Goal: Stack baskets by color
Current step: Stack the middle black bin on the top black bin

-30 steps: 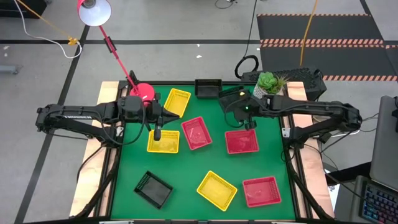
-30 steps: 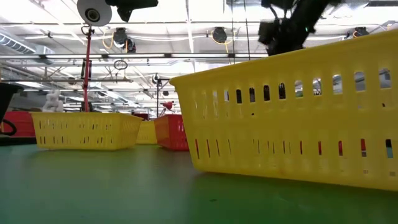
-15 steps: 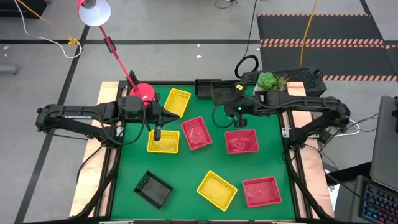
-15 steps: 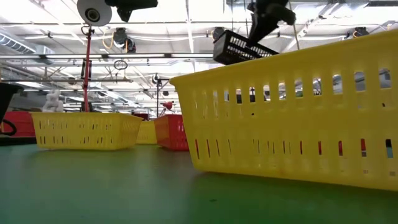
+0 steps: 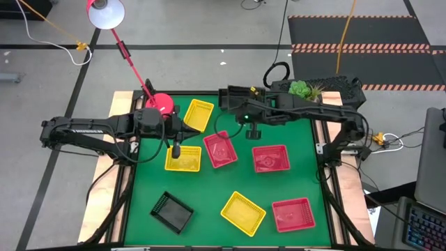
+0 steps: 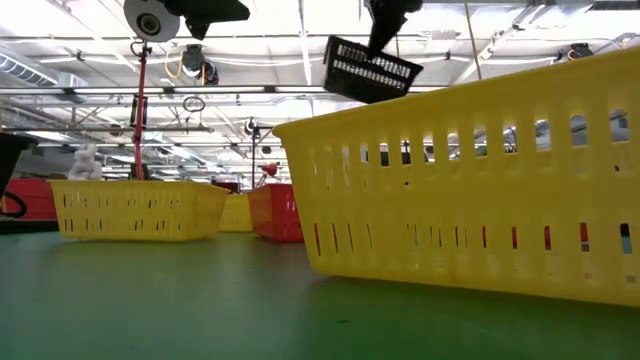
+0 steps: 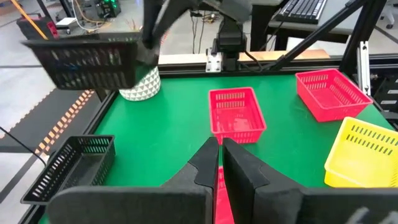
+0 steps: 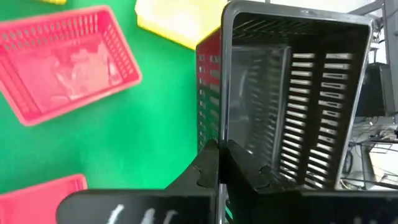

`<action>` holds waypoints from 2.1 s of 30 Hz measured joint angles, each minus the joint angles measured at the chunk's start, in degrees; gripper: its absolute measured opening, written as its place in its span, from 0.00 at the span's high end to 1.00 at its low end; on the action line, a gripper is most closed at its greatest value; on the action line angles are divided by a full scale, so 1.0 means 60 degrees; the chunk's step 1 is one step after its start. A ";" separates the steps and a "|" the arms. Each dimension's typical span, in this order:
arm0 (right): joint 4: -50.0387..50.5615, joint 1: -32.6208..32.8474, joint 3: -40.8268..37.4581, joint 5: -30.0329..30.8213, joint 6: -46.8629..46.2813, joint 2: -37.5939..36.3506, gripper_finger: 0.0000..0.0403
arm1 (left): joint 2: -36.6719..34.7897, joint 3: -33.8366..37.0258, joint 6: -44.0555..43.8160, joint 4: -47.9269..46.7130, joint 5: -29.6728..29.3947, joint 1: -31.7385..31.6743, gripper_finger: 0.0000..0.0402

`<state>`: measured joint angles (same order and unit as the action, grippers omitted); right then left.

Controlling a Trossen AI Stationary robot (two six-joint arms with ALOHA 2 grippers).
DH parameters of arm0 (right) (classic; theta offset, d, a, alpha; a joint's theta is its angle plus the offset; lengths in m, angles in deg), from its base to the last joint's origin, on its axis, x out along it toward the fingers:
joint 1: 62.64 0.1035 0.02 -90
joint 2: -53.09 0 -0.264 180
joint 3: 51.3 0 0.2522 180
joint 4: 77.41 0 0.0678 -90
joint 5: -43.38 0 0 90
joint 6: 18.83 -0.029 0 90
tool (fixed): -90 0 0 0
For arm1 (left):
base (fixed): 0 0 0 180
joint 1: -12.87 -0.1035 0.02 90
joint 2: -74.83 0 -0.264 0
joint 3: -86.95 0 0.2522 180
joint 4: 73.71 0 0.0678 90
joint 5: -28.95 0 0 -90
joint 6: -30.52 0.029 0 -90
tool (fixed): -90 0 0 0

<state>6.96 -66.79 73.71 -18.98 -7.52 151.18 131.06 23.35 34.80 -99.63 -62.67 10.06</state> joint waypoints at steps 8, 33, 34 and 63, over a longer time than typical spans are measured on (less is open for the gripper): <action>0.0076 0.0019 0.1119 0.0197 0.0178 0.0356 0.99 | -0.0022 0.0000 -0.0054 -0.0031 -0.0001 0.0000 0.94; -0.1616 -0.1962 0.1124 -0.0410 0.2021 0.1261 0.99 | -0.0022 0.0000 -0.0081 -0.0487 0.0000 0.0000 0.94; -0.1732 -0.2060 0.1124 -0.0471 0.2137 0.1366 0.99 | -0.0022 0.0000 -0.0081 -0.0509 0.0000 -0.0004 0.94; -0.3117 -0.3468 0.0497 -0.1923 0.2790 0.3314 0.99 | -0.0018 0.0000 -0.0296 -0.0805 0.0007 0.0000 0.94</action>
<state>-11.74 -87.59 76.70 -30.52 9.22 171.06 130.95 23.35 33.02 -104.46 -62.63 10.06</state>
